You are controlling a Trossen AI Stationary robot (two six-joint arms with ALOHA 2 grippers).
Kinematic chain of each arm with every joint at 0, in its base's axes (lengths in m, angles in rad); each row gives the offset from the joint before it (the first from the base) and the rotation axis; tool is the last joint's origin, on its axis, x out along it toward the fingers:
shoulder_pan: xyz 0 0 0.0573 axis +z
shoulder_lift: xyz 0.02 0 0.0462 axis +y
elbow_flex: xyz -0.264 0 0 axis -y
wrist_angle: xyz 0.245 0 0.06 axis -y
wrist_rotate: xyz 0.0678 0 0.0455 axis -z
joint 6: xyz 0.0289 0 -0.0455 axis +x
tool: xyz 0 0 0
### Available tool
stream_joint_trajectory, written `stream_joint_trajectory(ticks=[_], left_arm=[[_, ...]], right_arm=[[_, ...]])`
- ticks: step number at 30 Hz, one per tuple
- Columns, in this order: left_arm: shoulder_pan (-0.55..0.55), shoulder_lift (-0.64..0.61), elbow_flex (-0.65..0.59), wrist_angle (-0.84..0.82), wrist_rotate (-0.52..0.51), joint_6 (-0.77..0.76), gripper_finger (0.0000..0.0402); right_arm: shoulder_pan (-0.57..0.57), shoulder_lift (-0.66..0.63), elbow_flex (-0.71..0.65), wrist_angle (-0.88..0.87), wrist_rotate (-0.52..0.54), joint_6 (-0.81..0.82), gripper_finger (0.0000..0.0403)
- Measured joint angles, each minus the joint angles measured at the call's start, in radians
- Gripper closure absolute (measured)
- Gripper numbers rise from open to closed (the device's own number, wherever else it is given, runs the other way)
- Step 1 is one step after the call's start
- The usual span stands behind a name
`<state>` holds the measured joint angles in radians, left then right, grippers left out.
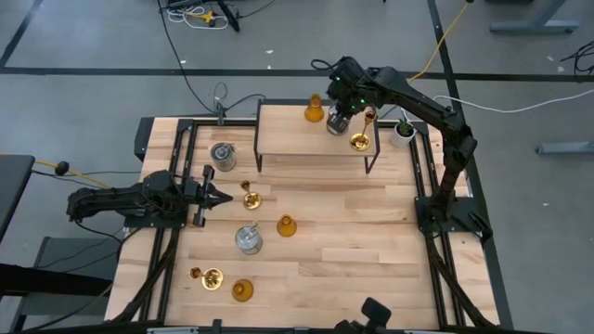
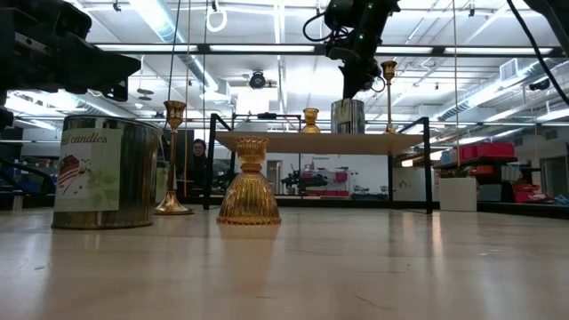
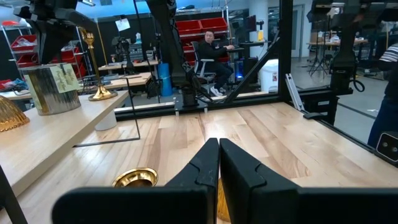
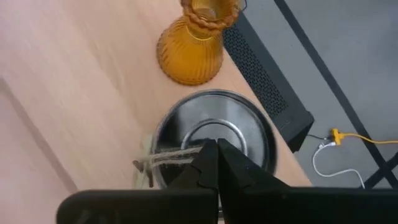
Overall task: Pick & Place candle stick holders
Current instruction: Adjust the scented candle on the shelf
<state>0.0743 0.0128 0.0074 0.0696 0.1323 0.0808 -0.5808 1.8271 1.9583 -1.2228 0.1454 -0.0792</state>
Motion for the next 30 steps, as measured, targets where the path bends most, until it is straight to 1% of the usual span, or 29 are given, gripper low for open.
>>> stream_joint_trajectory(ticks=[8,11,13,19,23,25,30], left_arm=[[0.0,0.0,0.0,0.0,0.0,0.0,0.0383],[0.0,0.0,0.0,0.0,0.0,0.0,0.0383],[0.0,0.0,0.0,0.0,0.0,0.0,0.0383],[0.0,0.0,0.0,0.0,0.0,0.0,0.0383],[0.0,0.0,0.0,0.0,0.0,0.0,0.0383],[0.0,0.0,0.0,0.0,0.0,0.0,0.0383],[0.0,0.0,0.0,0.0,0.0,0.0,0.0383]], right_arm=[[0.0,-0.001,0.0,0.009,-0.144,0.0,0.0403],[0.0,-0.002,0.0,0.029,-0.153,0.003,0.0403],[0.0,-0.002,0.0,0.04,-0.126,0.024,0.0403],[0.0,-0.002,0.002,0.048,0.016,0.056,0.0403],[0.0,-0.002,0.002,0.041,0.086,0.072,0.0403],[0.0,-0.003,0.002,0.019,0.108,0.071,0.0403],[-0.001,-0.003,0.002,-0.037,0.101,0.071,0.0403]])
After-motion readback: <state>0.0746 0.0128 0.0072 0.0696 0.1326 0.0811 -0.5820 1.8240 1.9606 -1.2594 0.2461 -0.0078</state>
